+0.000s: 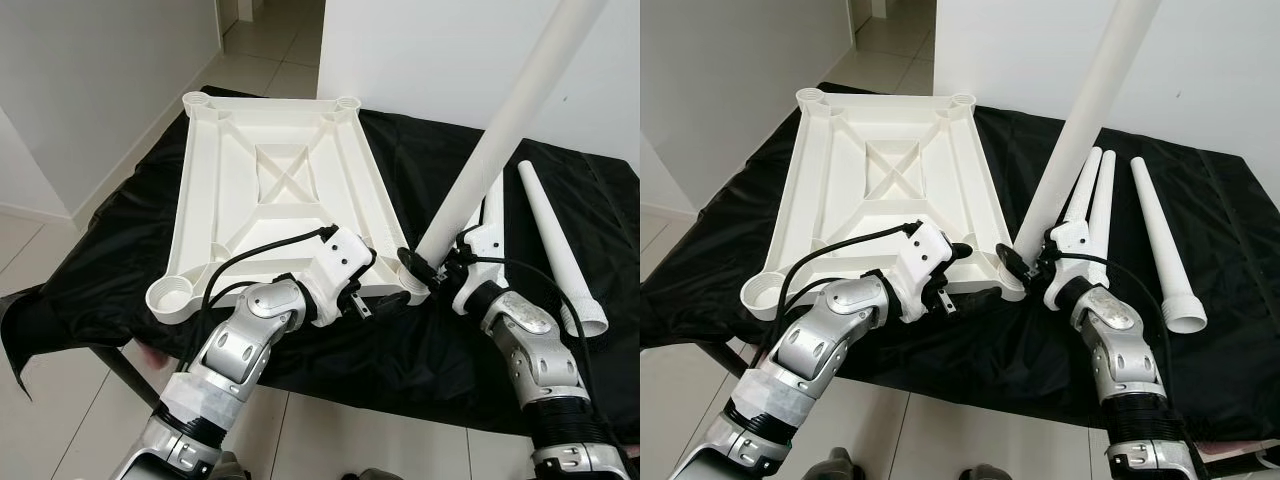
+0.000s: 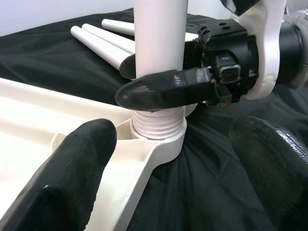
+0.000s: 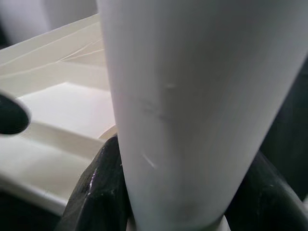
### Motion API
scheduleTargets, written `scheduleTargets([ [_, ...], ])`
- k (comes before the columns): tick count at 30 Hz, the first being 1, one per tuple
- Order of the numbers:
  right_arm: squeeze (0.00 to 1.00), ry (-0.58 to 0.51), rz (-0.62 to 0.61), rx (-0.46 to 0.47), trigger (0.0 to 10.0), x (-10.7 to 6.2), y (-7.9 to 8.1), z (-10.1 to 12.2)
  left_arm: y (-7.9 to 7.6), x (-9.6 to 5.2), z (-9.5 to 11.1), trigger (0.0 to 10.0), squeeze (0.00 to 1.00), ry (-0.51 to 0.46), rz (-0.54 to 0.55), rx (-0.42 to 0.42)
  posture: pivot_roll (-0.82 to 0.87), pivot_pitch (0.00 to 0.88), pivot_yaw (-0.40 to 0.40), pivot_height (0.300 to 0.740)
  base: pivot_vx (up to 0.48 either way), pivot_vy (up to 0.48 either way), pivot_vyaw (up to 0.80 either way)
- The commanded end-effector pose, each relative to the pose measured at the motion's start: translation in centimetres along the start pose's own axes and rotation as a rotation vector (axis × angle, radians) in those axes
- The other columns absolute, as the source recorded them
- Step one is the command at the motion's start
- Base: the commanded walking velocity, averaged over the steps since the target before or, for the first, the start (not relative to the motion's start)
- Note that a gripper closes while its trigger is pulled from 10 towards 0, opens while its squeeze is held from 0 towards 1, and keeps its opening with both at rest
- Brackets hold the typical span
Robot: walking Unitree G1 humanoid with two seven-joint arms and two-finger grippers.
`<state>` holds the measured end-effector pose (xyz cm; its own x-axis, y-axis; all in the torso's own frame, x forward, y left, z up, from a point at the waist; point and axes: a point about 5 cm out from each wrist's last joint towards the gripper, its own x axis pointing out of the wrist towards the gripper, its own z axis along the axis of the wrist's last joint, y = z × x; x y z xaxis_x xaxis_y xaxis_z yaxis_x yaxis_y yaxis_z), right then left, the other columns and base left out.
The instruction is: Building children table
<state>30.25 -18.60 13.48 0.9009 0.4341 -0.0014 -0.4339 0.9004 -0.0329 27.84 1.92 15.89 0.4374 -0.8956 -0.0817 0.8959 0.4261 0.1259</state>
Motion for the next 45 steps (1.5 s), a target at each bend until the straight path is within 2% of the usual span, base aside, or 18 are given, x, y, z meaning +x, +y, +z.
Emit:
scheduleTargets([
  [1,0.00,0.035,-0.092,0.015,10.0,0.3,0.5,-0.5,0.2,0.1,-0.1,10.0,0.00,0.005,0.031,0.004,0.07,0.000,-0.067,0.740,0.000,0.000,0.00],
  [4,0.00,0.042,-0.143,0.019,10.0,0.6,0.9,-0.7,0.2,0.1,-0.1,10.0,0.00,0.002,0.034,0.000,0.07,0.000,-0.066,0.740,0.000,0.000,0.00],
  [6,0.00,0.054,-0.245,0.052,10.0,1.0,1.5,-0.9,-0.1,0.2,-0.1,10.0,0.00,-0.003,0.031,-0.007,0.07,0.000,-0.066,0.740,0.000,0.000,0.00],
  [9,0.00,0.051,-0.286,0.068,10.0,1.2,1.7,-0.9,-0.2,0.2,-0.1,10.0,0.00,-0.005,0.028,-0.010,0.07,0.000,-0.065,0.740,0.000,0.000,0.00],
  [11,0.00,0.043,-0.413,0.089,10.0,1.3,2.3,-0.8,-0.3,0.1,-0.1,10.0,0.00,-0.004,0.027,-0.012,0.06,0.000,-0.063,0.740,0.000,0.000,0.00],
  [13,0.00,0.043,-0.413,0.089,10.0,1.3,2.3,-0.8,-0.3,0.1,-0.1,10.0,0.00,-0.004,0.027,-0.012,0.06,0.000,-0.063,0.740,0.000,0.000,0.00],
  [14,0.00,0.045,-0.477,0.100,10.0,1.2,2.7,-0.8,-0.2,0.1,-0.1,10.0,0.00,-0.002,0.029,-0.012,0.06,0.000,-0.063,0.740,0.000,0.000,0.00],
  [16,0.00,0.045,-0.522,0.117,10.0,1.1,3.1,-0.9,-0.1,0.0,-0.2,10.0,0.00,0.000,0.031,-0.010,0.06,0.000,-0.066,0.740,0.000,0.000,0.00],
  [21,0.00,0.009,-0.539,0.186,10.0,1.2,4.3,-0.4,0.5,0.0,-0.1,10.0,0.00,0.003,0.045,-0.006,0.06,0.000,-0.062,0.740,0.000,0.000,0.00],
  [26,0.00,0.005,-0.533,0.174,10.0,1.1,4.3,-0.3,0.5,0.1,0.0,10.0,0.00,0.001,0.044,-0.006,0.06,0.000,-0.060,0.740,0.000,0.000,0.00],
  [27,1.00,-0.006,-0.509,0.164,10.0,1.1,4.1,-0.2,0.4,0.1,0.0,10.0,0.00,0.000,0.041,-0.006,0.06,0.000,-0.059,0.740,0.000,0.000,0.00],
  [30,1.00,-0.018,-0.490,0.155,10.0,1.0,3.9,0.0,0.4,0.1,0.0,10.0,0.00,-0.001,0.039,-0.006,0.06,0.000,-0.059,0.740,0.000,0.000,0.00],
  [35,1.00,-0.026,-0.466,0.125,10.0,0.4,2.8,0.4,0.3,0.0,0.0,10.0,0.00,-0.001,0.035,-0.007,0.06,0.000,-0.062,0.740,0.000,0.000,0.00],
  [36,0.00,-0.025,-0.438,0.104,10.0,0.0,2.2,0.4,0.2,0.0,0.0,10.0,0.00,-0.001,0.032,-0.008,0.06,0.000,-0.062,0.740,0.000,0.000,0.00],
  [39,0.00,-0.024,-0.352,0.052,10.0,-0.4,1.5,0.5,0.1,-0.1,0.0,10.0,0.00,0.000,0.025,-0.008,0.06,0.000,-0.062,0.740,0.000,0.000,0.00],
  [41,0.00,-0.024,-0.352,0.052,10.0,-0.4,1.5,0.5,0.1,-0.1,0.0,10.0,0.00,0.000,0.025,-0.008,0.06,0.000,-0.062,0.740,0.000,0.000,0.00],
  [44,0.00,-0.028,-0.220,-0.020,10.0,-0.4,1.5,0.6,-0.1,-0.1,0.0,10.0,0.00,-0.001,0.006,-0.009,0.06,0.000,-0.060,0.740,0.000,0.000,0.00],
  [45,0.00,-0.028,-0.220,-0.020,10.0,-0.4,1.5,0.6,-0.1,-0.1,0.0,10.0,0.00,-0.001,0.006,-0.009,0.06,0.000,-0.060,0.740,0.000,0.000,0.00],
])
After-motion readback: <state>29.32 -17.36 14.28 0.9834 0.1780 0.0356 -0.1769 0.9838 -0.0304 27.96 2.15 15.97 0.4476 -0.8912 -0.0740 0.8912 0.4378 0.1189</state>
